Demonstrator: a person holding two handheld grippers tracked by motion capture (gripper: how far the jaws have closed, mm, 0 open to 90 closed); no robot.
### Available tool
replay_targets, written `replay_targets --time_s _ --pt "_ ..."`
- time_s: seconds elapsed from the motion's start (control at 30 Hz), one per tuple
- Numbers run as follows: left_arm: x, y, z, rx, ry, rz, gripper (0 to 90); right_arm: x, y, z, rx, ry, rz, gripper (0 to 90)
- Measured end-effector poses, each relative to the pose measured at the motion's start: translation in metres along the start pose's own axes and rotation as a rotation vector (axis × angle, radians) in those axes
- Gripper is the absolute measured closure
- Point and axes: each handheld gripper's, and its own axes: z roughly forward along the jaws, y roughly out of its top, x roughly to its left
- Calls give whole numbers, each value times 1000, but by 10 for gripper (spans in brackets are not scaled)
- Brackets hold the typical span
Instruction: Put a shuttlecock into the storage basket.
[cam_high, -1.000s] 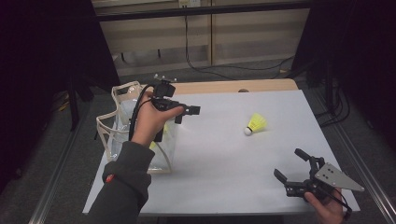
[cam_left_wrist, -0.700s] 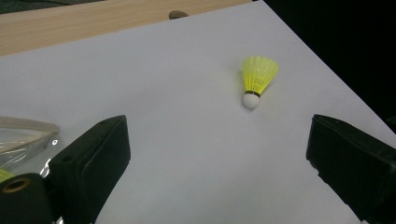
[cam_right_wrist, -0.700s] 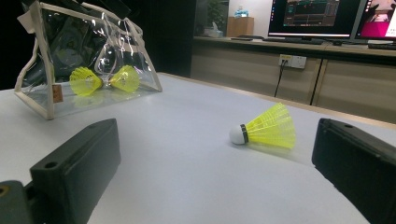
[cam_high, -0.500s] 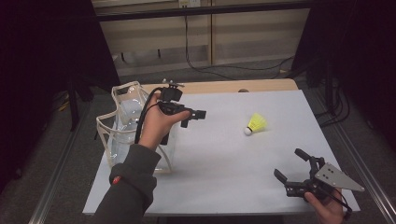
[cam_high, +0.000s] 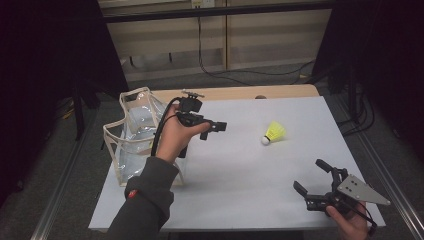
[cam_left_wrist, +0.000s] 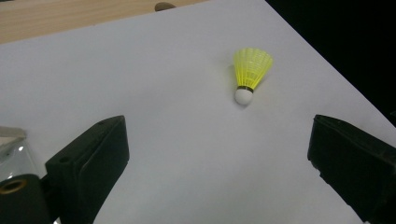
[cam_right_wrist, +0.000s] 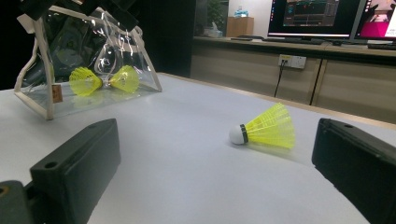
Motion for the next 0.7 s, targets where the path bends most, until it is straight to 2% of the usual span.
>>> replay_targets --time_s 0.27,0.7 --pt "-3 -4 10 7 -11 9 55 0 0 0 0 0 -1 9" --pt "-9 -7 26 7 -52 12 27 0 0 0 0 1 -1 9"
